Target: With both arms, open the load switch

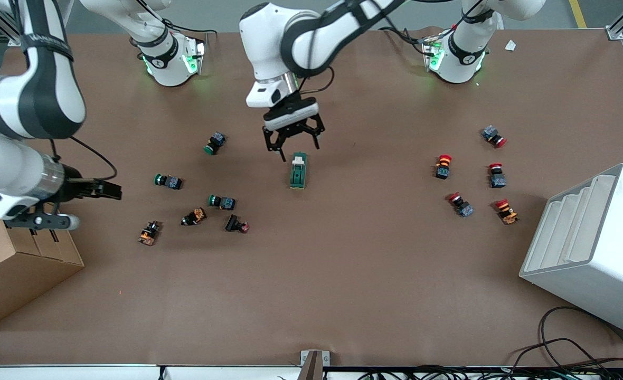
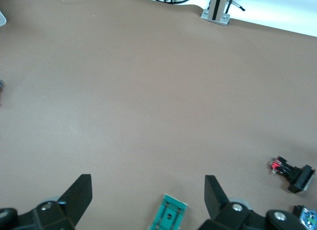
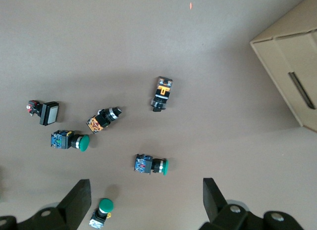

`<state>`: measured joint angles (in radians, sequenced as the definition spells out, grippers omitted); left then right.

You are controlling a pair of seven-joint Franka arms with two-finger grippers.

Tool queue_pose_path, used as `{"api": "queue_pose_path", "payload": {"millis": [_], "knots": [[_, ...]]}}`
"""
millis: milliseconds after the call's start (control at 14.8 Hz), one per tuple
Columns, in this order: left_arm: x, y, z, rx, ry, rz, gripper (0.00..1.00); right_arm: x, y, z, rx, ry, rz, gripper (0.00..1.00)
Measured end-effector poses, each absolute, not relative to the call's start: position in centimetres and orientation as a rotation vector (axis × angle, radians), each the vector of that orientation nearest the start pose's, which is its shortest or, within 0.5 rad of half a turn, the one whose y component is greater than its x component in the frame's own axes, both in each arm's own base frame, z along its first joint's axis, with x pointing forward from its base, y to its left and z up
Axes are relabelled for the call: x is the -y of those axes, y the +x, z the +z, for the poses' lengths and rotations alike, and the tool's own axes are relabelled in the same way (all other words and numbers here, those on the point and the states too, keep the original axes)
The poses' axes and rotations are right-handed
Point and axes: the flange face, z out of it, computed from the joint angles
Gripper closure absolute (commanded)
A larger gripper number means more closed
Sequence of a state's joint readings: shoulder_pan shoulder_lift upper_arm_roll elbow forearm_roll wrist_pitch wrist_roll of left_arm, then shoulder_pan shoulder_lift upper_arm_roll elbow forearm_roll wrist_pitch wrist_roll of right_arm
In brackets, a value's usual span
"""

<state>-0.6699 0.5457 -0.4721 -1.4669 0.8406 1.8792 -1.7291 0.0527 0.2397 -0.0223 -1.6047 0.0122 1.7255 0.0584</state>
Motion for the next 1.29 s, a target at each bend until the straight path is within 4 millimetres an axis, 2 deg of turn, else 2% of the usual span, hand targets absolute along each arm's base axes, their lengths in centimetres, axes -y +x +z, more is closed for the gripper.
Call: {"api": "queue_pose_path", "payload": {"millis": [271,475,610,746,881,1085,1288], "knots": [[51.9,45.4,45.2,0.455,-2.879,-0.686,0.00,-0.7,60.9,50.9,-0.033,-3.134,0.159,0.00],[47.8,48.6,48.3,0.474,-2.905,-0.615,0.00,-0.6,60.0,52.4,-0.034,-3.135,0.160,0.00],[46.5,49.6,50.1,0.486,-2.932,-0.592,0.00,-0.1,59.5,53.6,-0.039,-3.137,0.151,0.00],[45.3,50.3,51.5,0.487,-2.949,-0.563,0.00,1.5,59.1,54.8,-0.034,-3.135,0.148,0.00],[43.2,51.4,53.3,0.472,-2.980,-0.509,0.00,3.2,59.1,56.2,-0.048,-3.135,0.121,0.00],[37.8,53.4,57.3,0.416,-3.057,-0.419,0.00,3.4,59.1,58.0,-0.051,-3.136,0.086,0.00],[31.9,54.1,61.6,0.414,-3.106,-0.352,0.00,3.3,59.1,58.6,-0.048,-3.136,0.082,0.00]]}}
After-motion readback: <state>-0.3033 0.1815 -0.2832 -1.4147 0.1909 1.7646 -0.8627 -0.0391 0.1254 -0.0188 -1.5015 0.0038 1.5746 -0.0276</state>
